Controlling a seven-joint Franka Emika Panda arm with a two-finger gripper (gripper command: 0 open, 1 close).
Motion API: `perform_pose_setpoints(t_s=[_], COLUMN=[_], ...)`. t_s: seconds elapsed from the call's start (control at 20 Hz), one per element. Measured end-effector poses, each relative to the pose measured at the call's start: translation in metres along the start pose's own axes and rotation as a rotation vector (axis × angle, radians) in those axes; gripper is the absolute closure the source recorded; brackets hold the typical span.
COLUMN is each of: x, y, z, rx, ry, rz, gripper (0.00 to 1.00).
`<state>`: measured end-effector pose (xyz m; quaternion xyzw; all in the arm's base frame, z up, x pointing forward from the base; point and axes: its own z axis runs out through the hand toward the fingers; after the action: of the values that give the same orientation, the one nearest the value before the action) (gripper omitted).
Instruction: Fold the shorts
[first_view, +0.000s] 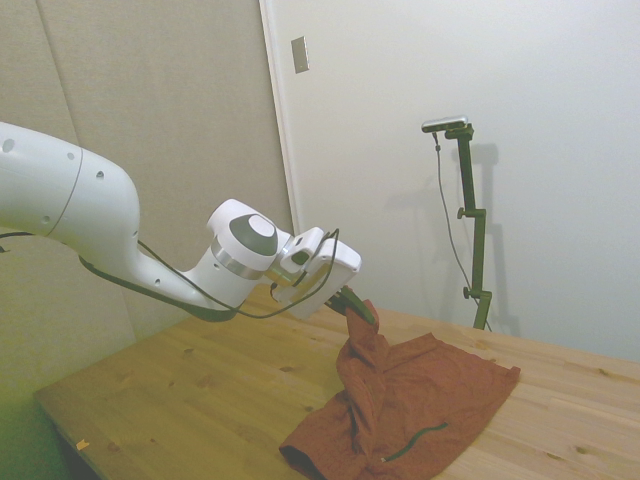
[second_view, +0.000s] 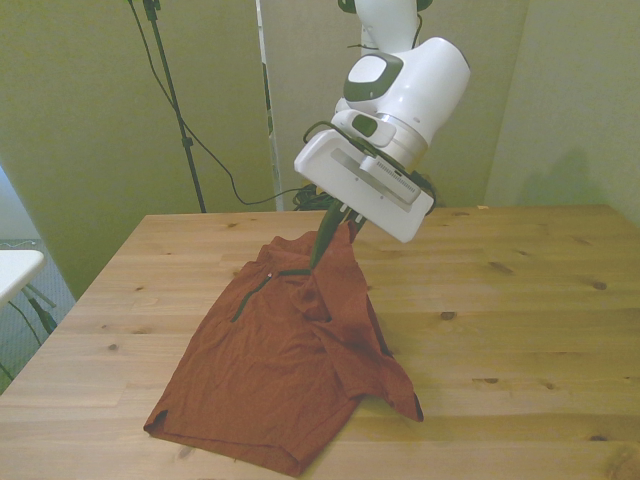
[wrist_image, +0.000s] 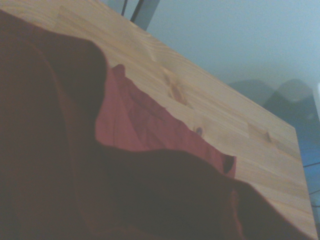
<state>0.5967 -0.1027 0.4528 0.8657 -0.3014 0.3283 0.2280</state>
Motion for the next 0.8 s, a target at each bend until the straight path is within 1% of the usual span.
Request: perform_pose_setpoints(t_s=[0.2, 0.35, 0.55, 0.6, 0.8], x=[0.024, 0.035, 0.047, 0.048, 0.049], y=[0.029, 0.051, 0.079, 0.085, 0.113], z=[0.018, 0.036, 0.059, 0.067, 0.102], rx=[0.01, 0.009, 0.029, 0.034, 0.061], ry=[-0.025, -0.039, -0.079, -0.093, -0.141], rz=[0.063, 0.109, 0.167, 0.181, 0.25], gripper=[1.0, 1.0, 1.0, 0.0, 0.0])
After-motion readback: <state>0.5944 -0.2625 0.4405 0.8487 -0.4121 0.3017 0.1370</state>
